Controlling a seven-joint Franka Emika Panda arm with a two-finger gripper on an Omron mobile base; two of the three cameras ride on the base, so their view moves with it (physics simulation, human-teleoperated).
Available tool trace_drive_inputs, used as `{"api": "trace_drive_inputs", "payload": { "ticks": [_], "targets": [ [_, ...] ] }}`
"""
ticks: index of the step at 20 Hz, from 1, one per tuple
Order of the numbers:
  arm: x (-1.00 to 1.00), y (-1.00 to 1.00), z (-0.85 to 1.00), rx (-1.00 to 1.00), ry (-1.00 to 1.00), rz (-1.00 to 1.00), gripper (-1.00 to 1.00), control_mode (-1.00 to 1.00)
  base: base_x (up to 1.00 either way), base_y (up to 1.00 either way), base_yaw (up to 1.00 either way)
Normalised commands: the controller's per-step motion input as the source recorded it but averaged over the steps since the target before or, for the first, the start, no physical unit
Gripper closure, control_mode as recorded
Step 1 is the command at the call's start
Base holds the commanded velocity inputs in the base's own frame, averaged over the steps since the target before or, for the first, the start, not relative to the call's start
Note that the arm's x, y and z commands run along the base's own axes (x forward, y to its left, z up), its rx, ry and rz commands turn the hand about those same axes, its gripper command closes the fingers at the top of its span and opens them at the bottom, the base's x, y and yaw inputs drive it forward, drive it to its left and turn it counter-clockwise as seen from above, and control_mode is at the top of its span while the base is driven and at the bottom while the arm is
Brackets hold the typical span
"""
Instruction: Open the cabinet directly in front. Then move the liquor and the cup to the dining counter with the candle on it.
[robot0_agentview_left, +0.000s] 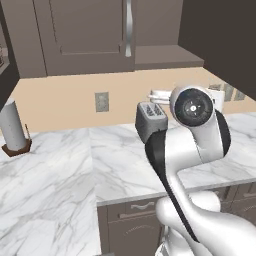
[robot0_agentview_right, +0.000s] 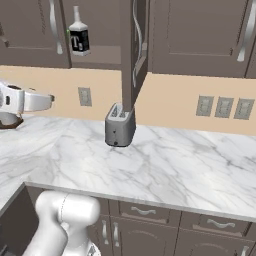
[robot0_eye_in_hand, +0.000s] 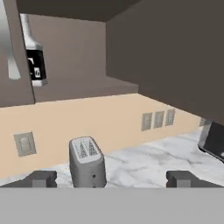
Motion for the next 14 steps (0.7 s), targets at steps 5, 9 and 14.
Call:
{"api": "trace_drive_inputs", "payload": {
  "ticks": [5,9,14],
  "targets": [
    [-0.30,0.02,0.01,0.13,-0.43,0.26,-1.00,-1.00,0.00,0.00,0.00],
    [-0.51,0.04,0.18,0.00,-0.29,0.18,-1.00,-1.00,0.00,0.00,0.00],
    [-0.45,0.20,0.35,0.00,-0.26,0.11,-1.00,-1.00,0.00,0.00,0.00]
  ]
}}
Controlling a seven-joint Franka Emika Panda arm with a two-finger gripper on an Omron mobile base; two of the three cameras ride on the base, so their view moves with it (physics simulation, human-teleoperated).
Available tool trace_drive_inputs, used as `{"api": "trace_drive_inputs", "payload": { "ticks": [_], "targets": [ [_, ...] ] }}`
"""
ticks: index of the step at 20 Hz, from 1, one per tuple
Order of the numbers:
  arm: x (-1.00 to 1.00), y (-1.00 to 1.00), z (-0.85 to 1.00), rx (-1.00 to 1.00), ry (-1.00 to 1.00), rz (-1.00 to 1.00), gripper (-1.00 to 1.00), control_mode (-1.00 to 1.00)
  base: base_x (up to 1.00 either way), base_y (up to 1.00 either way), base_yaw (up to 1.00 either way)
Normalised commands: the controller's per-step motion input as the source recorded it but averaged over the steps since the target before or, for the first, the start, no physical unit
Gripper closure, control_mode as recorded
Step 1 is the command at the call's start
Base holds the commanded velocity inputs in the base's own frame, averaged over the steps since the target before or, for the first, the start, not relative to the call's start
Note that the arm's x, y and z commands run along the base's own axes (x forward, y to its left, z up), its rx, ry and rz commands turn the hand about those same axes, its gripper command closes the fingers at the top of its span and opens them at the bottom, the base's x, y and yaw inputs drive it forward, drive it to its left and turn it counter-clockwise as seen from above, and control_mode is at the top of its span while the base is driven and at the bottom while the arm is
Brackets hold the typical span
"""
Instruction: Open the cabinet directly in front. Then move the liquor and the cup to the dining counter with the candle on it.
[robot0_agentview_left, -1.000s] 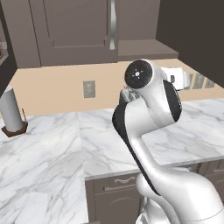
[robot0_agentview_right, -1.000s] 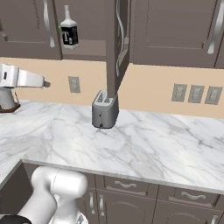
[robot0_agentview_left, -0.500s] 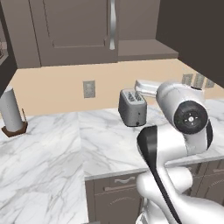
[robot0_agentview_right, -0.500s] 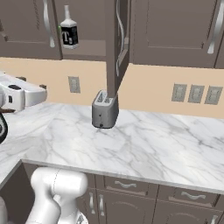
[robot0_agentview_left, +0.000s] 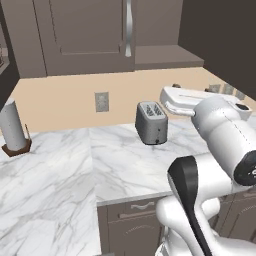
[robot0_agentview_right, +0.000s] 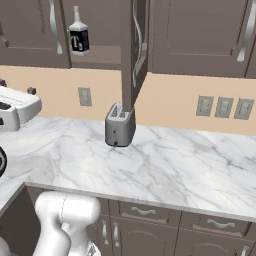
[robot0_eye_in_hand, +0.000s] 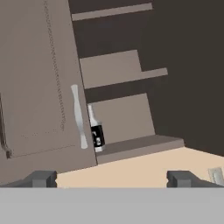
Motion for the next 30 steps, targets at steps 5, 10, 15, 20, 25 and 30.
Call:
{"api": "trace_drive_inputs", "payload": {
  "ticks": [5,10,15,20,25,30],
  "targets": [
    [-0.21,0.12,0.29,-0.03,-0.12,0.05,-1.00,-1.00,0.00,0.00,0.00],
    [0.01,0.00,0.16,-0.02,0.00,0.00,-1.00,-1.00,0.00,0.00,0.00],
    [0.15,0.00,0.17,-0.10,0.00,-0.01,-1.00,-1.00,0.00,0.00,0.00],
    [0.19,0.00,0.12,-0.16,0.02,-0.02,-1.00,-1.00,0.00,0.00,0.00],
    [0.22,0.00,0.00,-0.13,0.02,0.00,-1.00,-1.00,0.00,0.00,0.00],
    [0.28,0.00,0.00,-0.04,0.00,0.00,-1.00,-1.00,0.00,0.00,0.00]
  ]
}}
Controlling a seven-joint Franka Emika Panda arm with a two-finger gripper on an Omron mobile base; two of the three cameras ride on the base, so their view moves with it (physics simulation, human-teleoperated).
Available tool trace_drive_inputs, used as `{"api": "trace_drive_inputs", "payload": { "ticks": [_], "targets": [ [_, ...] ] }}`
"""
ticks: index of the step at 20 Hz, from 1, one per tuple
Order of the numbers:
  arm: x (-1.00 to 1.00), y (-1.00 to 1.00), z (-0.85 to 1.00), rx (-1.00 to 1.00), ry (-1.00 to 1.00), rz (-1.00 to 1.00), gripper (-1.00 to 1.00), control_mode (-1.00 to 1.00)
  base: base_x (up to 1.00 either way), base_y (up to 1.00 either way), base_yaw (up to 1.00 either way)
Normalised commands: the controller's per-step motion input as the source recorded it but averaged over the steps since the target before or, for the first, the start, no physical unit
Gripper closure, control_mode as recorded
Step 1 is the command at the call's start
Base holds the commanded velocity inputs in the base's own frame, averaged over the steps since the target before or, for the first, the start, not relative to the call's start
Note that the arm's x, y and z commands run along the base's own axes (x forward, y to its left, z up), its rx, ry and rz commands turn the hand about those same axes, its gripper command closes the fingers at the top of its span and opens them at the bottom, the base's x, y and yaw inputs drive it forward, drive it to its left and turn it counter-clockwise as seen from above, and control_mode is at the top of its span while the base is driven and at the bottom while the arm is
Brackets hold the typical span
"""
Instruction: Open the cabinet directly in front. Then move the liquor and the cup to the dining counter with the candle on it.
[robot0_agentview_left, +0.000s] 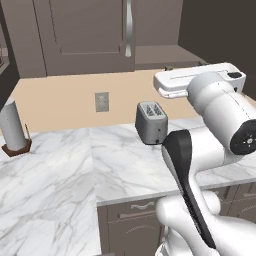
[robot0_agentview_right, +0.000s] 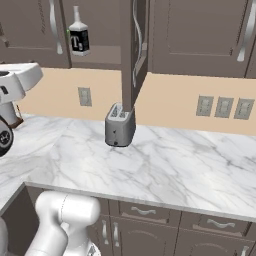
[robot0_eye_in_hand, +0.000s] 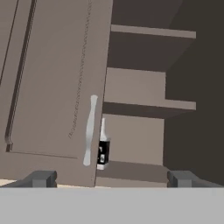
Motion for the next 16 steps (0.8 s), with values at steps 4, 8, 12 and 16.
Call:
{"api": "trace_drive_inputs", "payload": {
  "ticks": [4,8,12,16],
  "targets": [
    [0.25,0.08,0.00,-0.01,0.00,0.00,-1.00,-1.00,0.00,0.00,0.00],
    [0.22,0.15,0.00,0.00,0.00,0.00,-1.00,-1.00,0.00,0.00,0.00],
    [0.26,0.18,0.00,0.00,0.00,0.00,-1.00,-1.00,0.00,0.00,0.00],
    [0.33,0.12,0.00,0.00,0.00,0.00,-1.00,-1.00,0.00,0.00,0.00]
  ]
}}
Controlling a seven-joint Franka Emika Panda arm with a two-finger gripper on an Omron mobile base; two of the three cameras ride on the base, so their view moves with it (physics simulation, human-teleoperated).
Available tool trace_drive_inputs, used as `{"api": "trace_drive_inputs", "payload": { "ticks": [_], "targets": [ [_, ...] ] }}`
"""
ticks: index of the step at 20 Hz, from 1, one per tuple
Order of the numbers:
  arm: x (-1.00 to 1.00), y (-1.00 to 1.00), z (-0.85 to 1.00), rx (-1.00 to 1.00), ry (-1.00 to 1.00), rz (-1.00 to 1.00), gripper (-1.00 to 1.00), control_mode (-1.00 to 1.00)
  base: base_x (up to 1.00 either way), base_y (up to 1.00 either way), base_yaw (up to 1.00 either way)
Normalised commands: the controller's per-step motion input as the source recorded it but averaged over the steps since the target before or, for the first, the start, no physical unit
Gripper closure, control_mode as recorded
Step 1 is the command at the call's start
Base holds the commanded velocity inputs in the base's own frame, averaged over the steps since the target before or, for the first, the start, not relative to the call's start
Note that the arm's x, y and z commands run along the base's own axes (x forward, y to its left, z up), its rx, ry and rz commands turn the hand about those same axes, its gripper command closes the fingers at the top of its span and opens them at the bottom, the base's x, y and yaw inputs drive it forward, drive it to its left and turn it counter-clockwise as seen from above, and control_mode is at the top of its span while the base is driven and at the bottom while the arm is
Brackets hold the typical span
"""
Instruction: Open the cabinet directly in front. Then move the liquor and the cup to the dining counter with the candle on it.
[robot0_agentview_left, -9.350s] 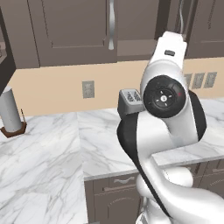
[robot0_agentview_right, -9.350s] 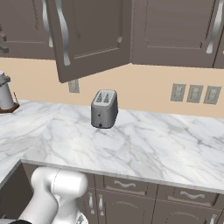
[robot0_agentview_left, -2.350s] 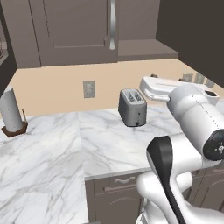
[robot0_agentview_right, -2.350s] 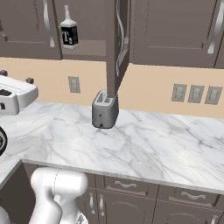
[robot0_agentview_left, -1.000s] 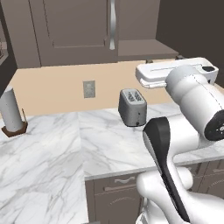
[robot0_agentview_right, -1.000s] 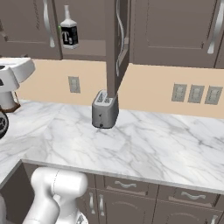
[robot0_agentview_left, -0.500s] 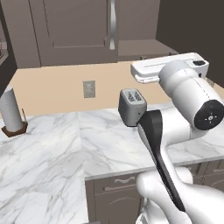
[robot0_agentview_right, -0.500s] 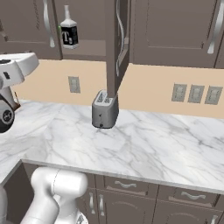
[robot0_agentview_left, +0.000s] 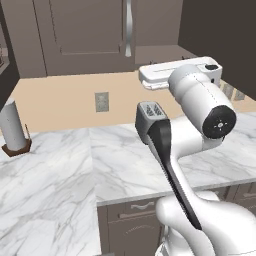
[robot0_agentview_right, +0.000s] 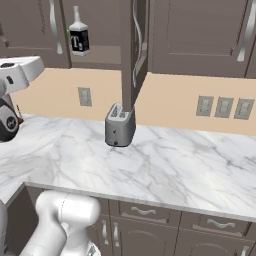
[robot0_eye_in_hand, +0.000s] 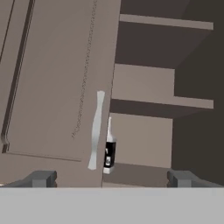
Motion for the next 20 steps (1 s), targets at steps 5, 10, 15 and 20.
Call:
{"api": "trace_drive_inputs", "payload": {
  "ticks": [5,10,15,20],
  "targets": [
    [0.42,0.01,0.00,0.00,0.00,0.00,-1.00,-1.00,0.00,0.00,0.00],
    [0.41,0.02,0.00,0.00,0.00,0.00,-1.00,-1.00,0.00,0.00,0.00],
    [0.39,0.10,0.00,0.00,0.00,0.00,-1.00,-1.00,0.00,0.00,0.00],
    [0.36,0.11,0.00,0.00,0.00,0.00,-1.00,-1.00,0.00,0.00,0.00]
  ]
}}
